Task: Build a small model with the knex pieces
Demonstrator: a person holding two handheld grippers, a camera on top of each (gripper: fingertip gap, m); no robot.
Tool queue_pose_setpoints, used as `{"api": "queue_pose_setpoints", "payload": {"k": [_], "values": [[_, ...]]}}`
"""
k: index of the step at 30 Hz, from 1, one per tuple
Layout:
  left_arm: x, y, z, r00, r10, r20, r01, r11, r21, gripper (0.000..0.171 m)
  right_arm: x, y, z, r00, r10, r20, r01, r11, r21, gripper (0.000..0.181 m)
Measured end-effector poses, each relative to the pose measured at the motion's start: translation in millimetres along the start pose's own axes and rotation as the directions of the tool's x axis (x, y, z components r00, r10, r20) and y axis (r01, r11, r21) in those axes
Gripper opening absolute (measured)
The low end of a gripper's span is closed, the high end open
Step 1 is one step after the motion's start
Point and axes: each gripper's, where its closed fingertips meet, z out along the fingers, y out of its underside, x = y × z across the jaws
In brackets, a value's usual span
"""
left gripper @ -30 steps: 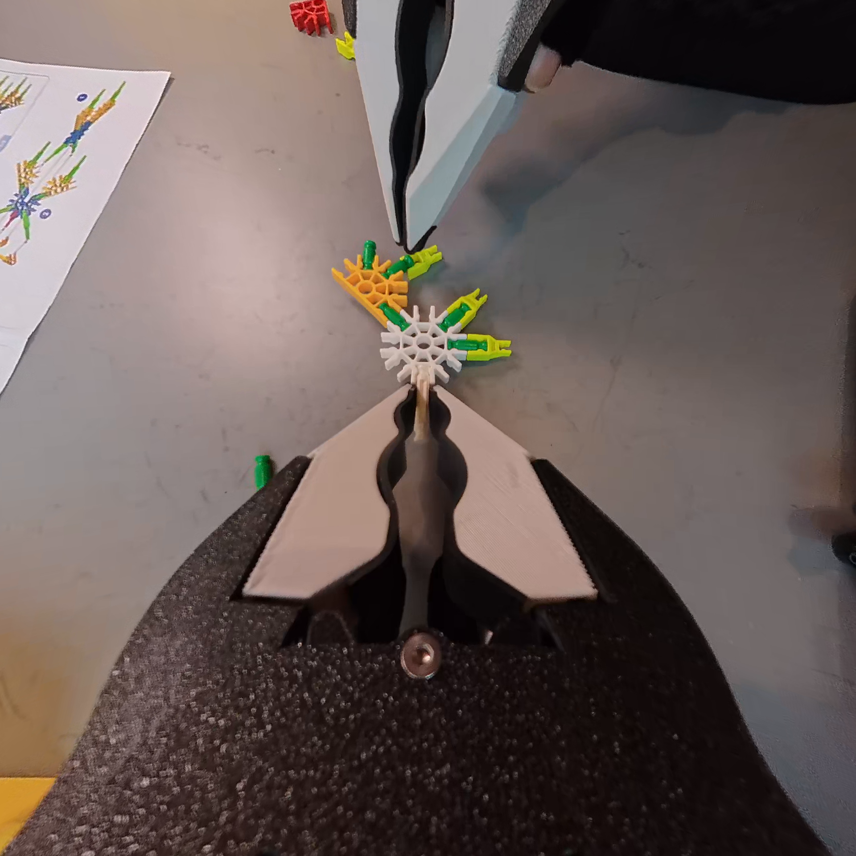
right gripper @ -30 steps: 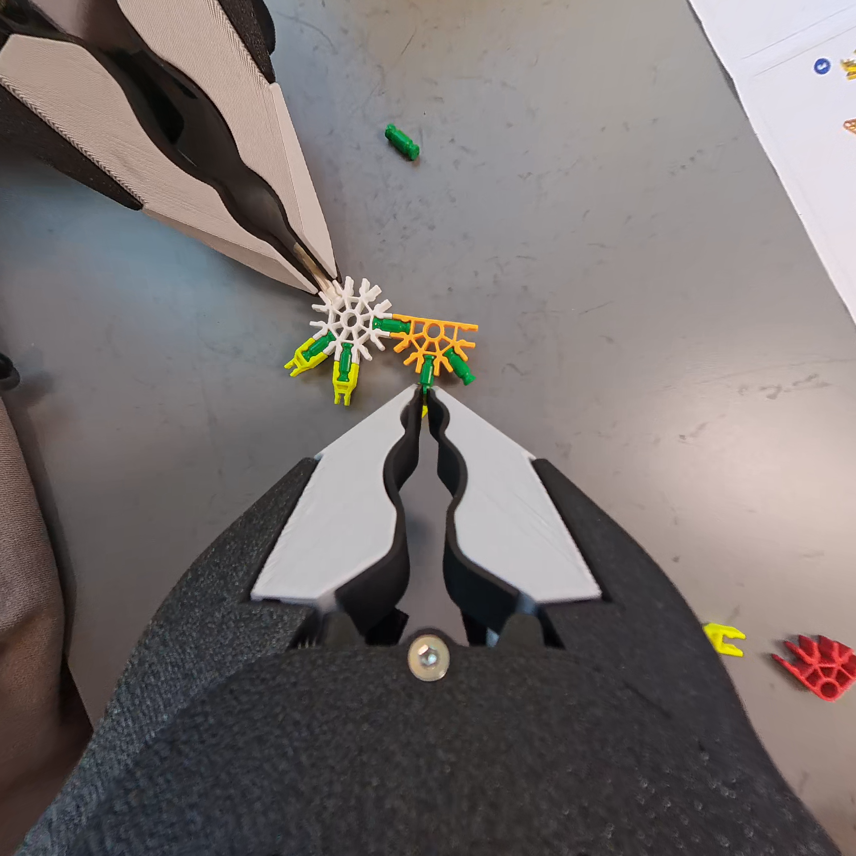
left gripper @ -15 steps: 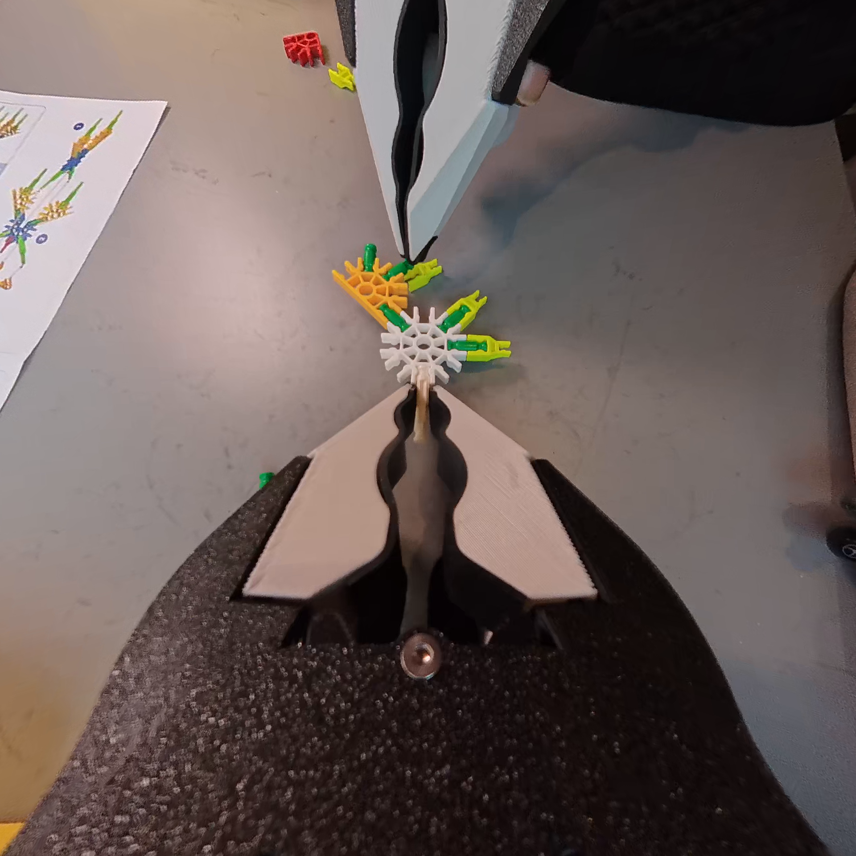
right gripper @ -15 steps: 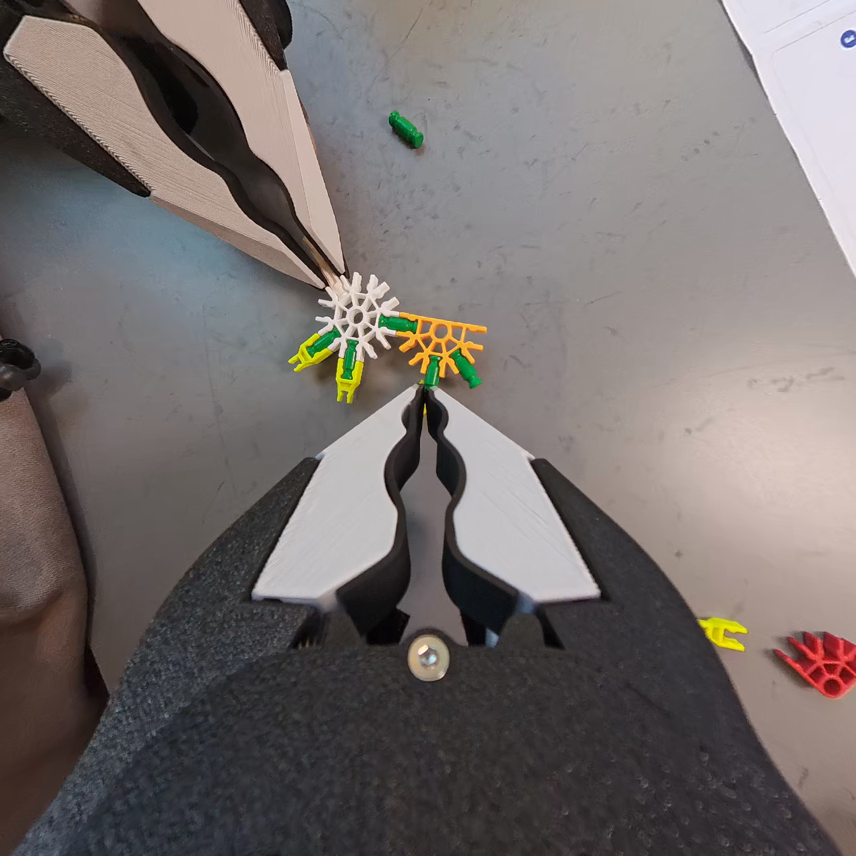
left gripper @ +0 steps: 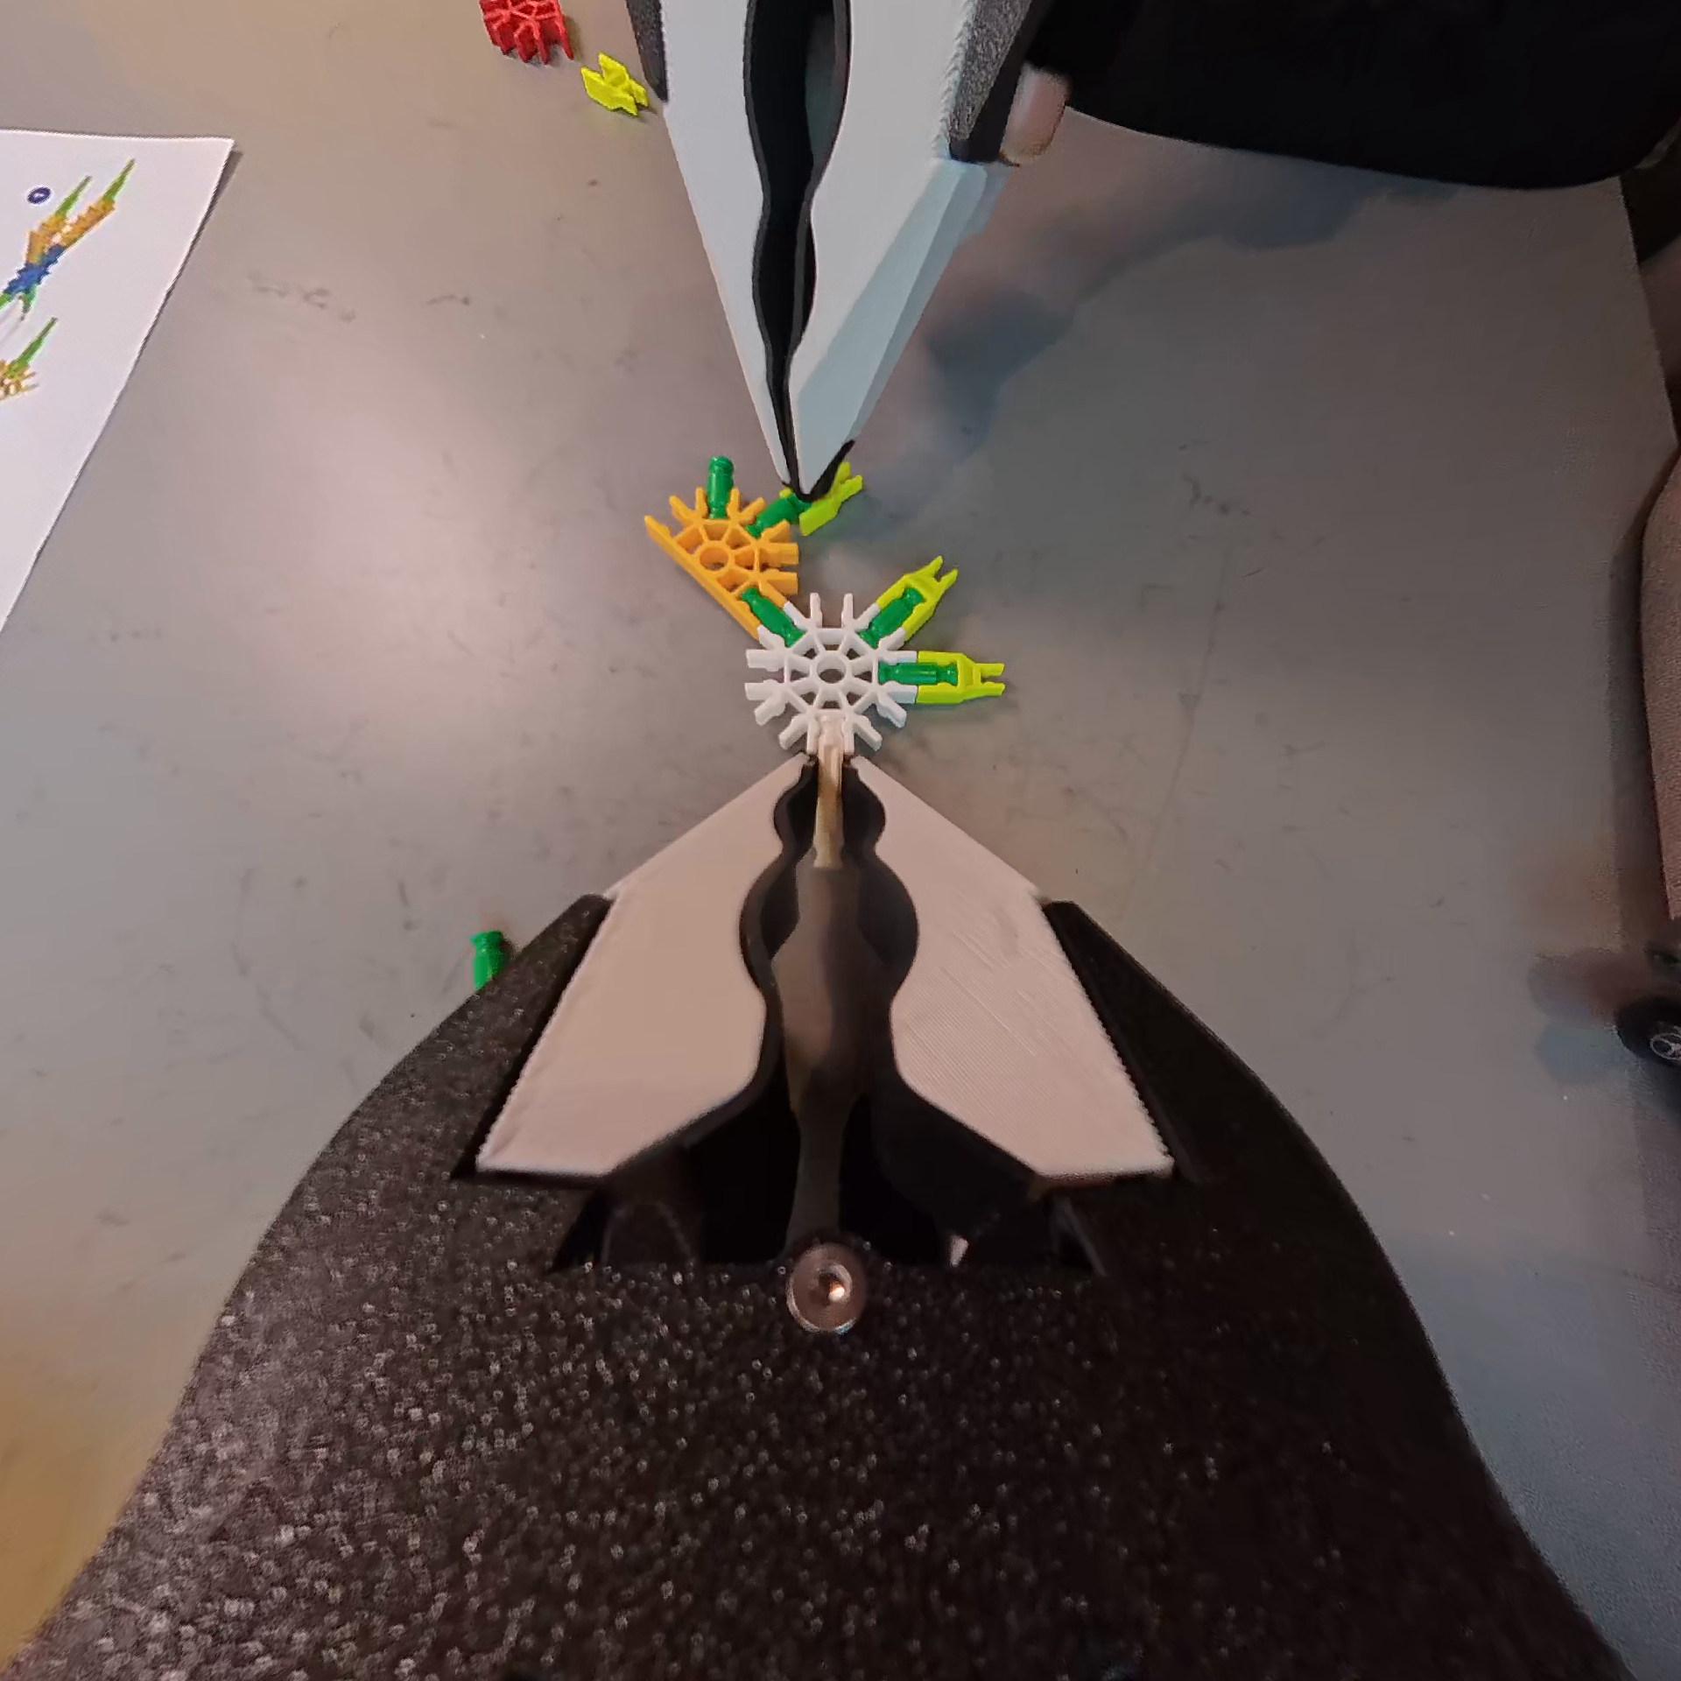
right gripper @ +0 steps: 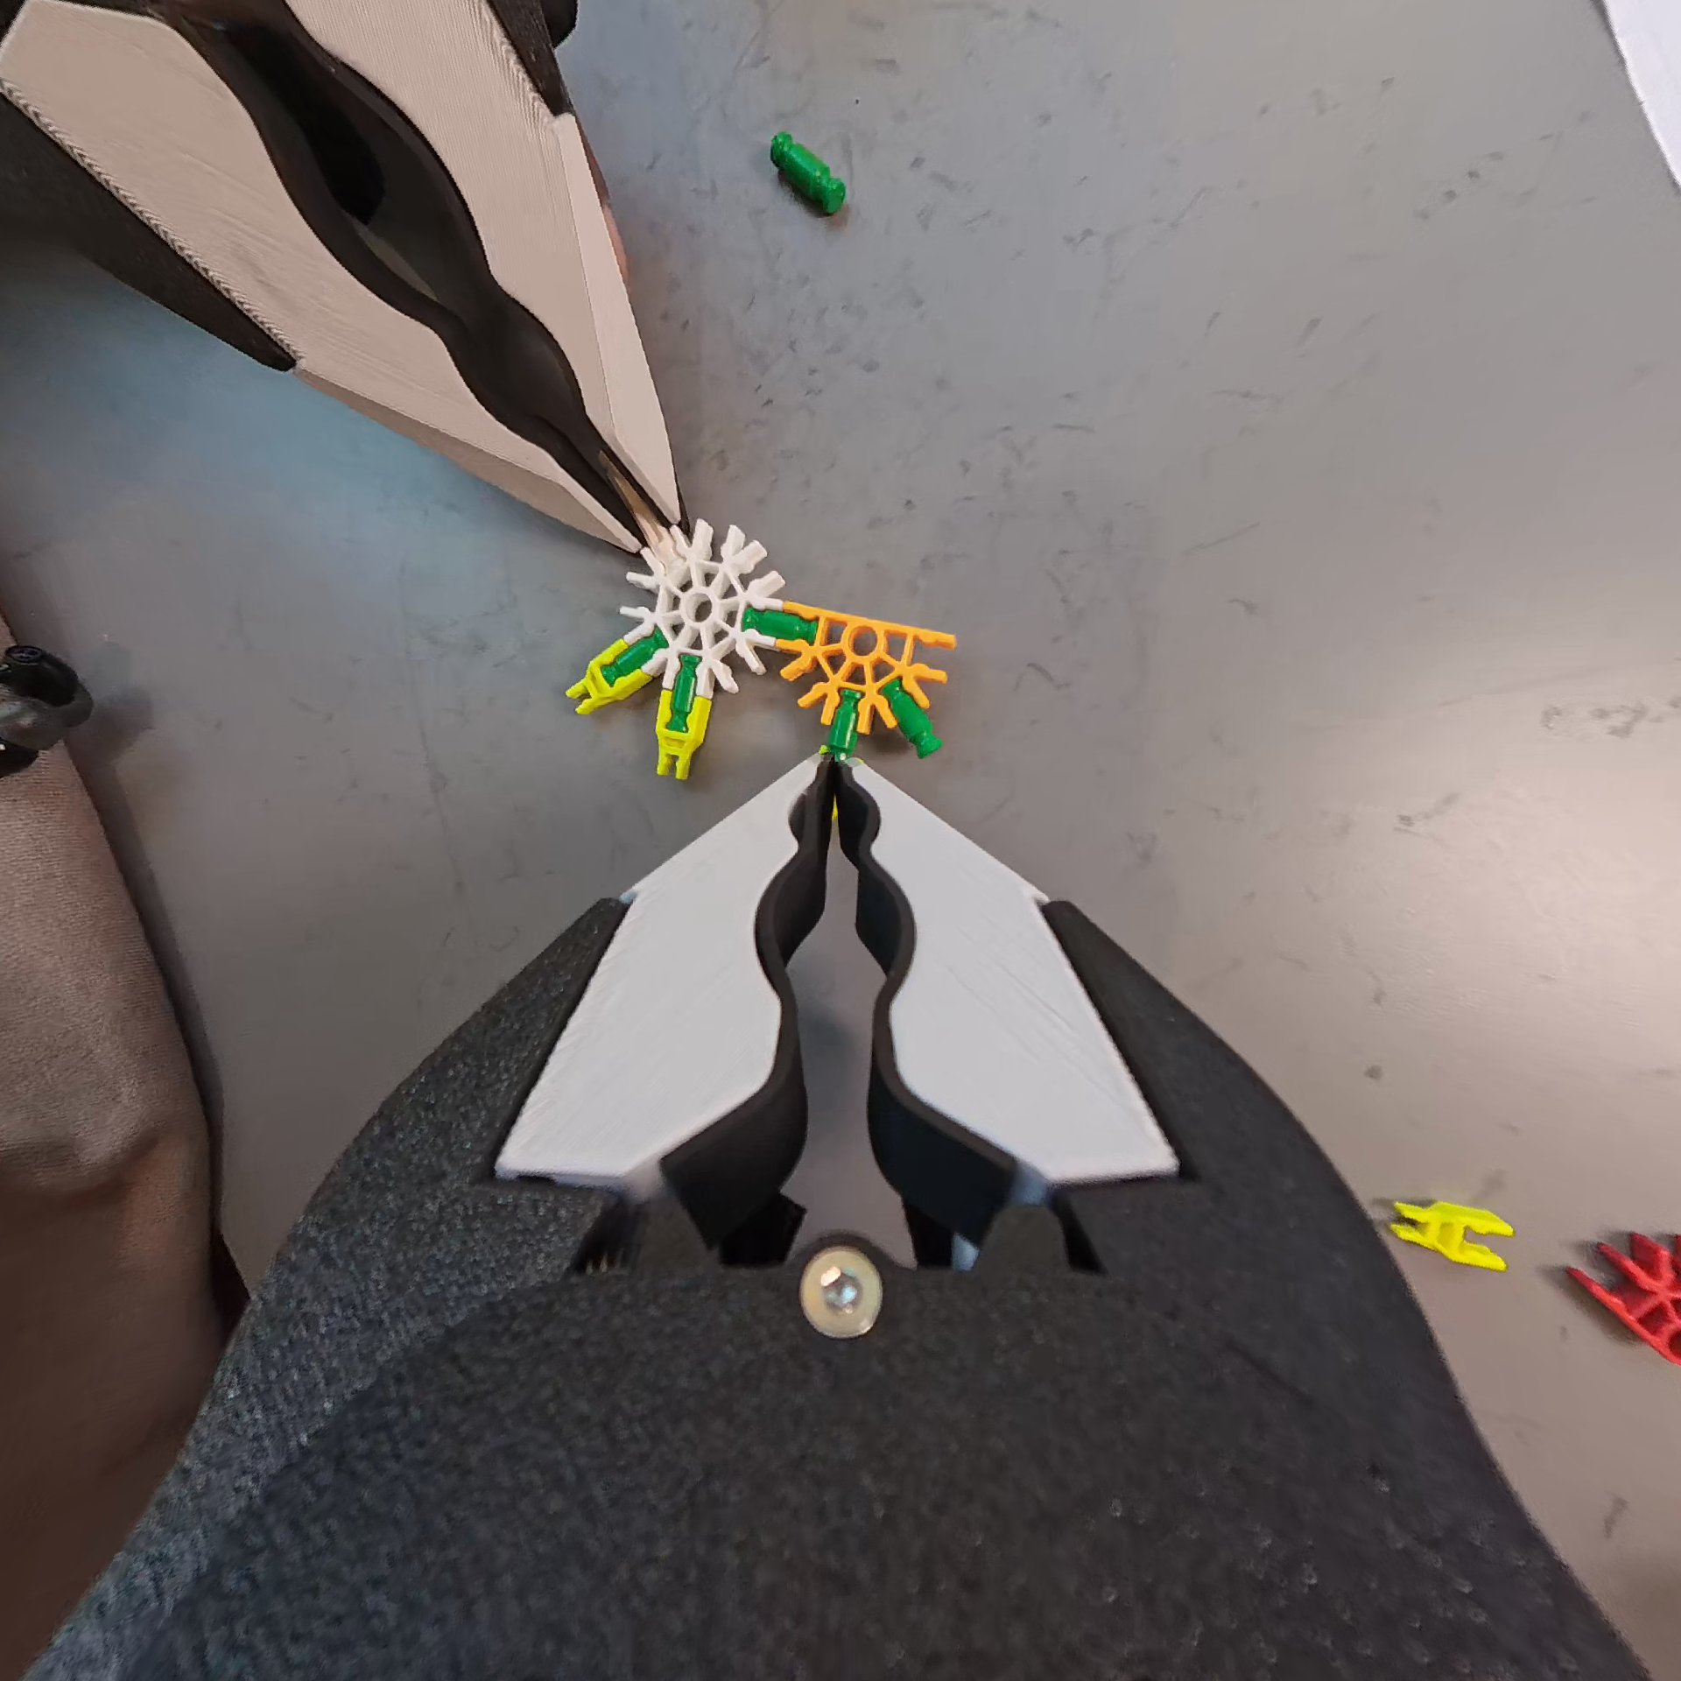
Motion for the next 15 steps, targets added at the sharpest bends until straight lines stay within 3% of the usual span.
{"api": "queue_pose_setpoints", "payload": {"k": [9,15], "values": [[1.0,0.0,0.4,1.0,-0.01,-0.02,0.01,1.0,-0.002,0.005,-1.2,2.3,0.6,0.996,-0.086,-0.014,0.081,0.972,-0.221,0.0],[0.7,0.9,-0.2,1.0,-0.016,-0.008,0.016,1.0,-0.012,0.005,2.6,-1.7,2.9,0.993,-0.105,-0.056,0.093,0.978,-0.185,0.0]]}}
